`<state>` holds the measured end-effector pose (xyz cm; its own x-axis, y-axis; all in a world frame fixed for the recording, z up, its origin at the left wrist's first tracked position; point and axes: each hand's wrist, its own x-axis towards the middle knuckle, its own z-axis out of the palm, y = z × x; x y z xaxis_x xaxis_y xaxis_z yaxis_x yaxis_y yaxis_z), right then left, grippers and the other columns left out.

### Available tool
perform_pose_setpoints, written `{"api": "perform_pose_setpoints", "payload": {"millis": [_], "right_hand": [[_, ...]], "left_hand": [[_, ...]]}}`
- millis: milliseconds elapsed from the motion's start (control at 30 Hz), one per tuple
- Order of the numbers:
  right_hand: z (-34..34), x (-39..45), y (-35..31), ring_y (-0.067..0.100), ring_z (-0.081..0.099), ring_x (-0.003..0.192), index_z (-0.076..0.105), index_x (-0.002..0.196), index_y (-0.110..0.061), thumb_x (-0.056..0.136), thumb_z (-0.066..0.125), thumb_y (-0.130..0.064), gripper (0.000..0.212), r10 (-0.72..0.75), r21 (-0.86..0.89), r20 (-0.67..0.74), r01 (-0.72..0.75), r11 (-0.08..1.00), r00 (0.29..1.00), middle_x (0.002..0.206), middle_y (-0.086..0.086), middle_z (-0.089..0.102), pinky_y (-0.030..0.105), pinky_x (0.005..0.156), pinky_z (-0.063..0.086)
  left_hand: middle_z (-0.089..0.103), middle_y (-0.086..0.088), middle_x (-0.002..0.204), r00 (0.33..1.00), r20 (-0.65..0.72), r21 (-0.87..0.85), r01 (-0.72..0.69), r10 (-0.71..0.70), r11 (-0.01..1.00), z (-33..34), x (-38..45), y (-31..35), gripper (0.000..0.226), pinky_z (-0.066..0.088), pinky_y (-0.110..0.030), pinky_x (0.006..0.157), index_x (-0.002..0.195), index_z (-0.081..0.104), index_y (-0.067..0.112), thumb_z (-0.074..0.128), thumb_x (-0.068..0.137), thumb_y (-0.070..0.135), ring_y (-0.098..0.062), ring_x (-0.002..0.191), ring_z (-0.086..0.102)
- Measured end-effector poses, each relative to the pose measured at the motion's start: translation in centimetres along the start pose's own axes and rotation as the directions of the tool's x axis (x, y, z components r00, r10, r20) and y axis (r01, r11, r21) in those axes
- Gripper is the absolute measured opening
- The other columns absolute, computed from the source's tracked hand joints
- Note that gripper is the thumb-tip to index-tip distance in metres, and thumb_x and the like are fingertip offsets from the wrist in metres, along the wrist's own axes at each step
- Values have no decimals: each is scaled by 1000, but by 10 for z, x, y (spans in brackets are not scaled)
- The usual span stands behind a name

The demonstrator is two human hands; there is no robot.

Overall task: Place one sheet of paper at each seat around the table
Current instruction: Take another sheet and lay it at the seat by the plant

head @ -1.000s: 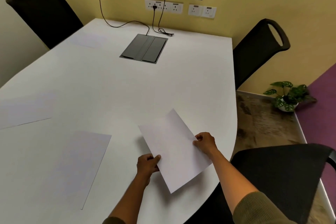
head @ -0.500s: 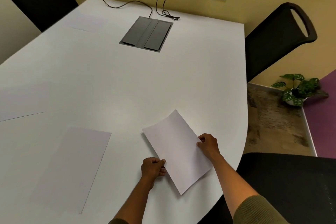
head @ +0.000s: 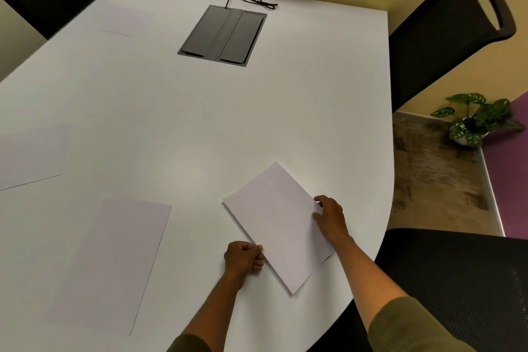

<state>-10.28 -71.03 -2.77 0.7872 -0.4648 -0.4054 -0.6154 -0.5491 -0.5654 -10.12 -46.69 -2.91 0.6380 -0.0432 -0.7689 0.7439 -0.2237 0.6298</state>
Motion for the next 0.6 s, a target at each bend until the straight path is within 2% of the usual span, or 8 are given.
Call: {"api": "perform_pose_setpoints", "payload": {"millis": [133, 267, 467, 533, 600], "right_hand": [[1, 1, 3, 26, 50, 124, 51, 135, -10, 90, 58, -1, 46, -22, 5, -3, 23, 1000, 1000, 132, 10, 53, 36, 105, 42], [2, 5, 3, 29, 46, 127, 49, 138, -11, 92, 57, -4, 48, -39, -43, -6, 39, 998, 999, 134, 11, 51, 42, 106, 40], [10, 2, 4, 29, 42, 130, 50, 137, -12, 93, 56, -7, 45, -51, -76, 2, 51, 996, 999, 138, 9, 49, 40, 107, 38], [15, -1, 3, 28, 42, 131, 51, 137, -11, 94, 56, -8, 43, -76, -82, 17, 77, 994, 997, 139, 9, 48, 38, 108, 38], [19, -5, 2, 28, 41, 133, 51, 137, -11, 94, 56, -9, 43, -100, -101, 28, 102, 990, 995, 141, 8, 47, 36, 108, 37]], "left_hand": [[61, -20, 66, 1000, 8, 5, 14, -14, 1000, 2, 3, 3, 13, 45, -28, 51, 75, 65, -7, 69, 83, 1, -26, 55, 52], [61, -21, 66, 1000, 4, 17, 28, -28, 999, 2, 6, 8, 12, 43, -27, 48, 76, 64, -7, 69, 83, 0, -24, 51, 51], [59, -18, 60, 998, -38, 71, 61, -59, 996, -1, 7, 6, 24, 44, -27, 47, 69, 55, 1, 73, 83, 8, -24, 49, 49], [60, -18, 60, 997, -71, 93, 46, -40, 995, -2, 7, 6, 25, 47, -30, 49, 67, 54, 2, 73, 83, 8, -24, 48, 51], [65, -17, 63, 991, -126, 163, -26, 47, 986, 0, 5, 10, 21, 52, -35, 54, 67, 60, 2, 72, 83, 8, -25, 51, 56]]}}
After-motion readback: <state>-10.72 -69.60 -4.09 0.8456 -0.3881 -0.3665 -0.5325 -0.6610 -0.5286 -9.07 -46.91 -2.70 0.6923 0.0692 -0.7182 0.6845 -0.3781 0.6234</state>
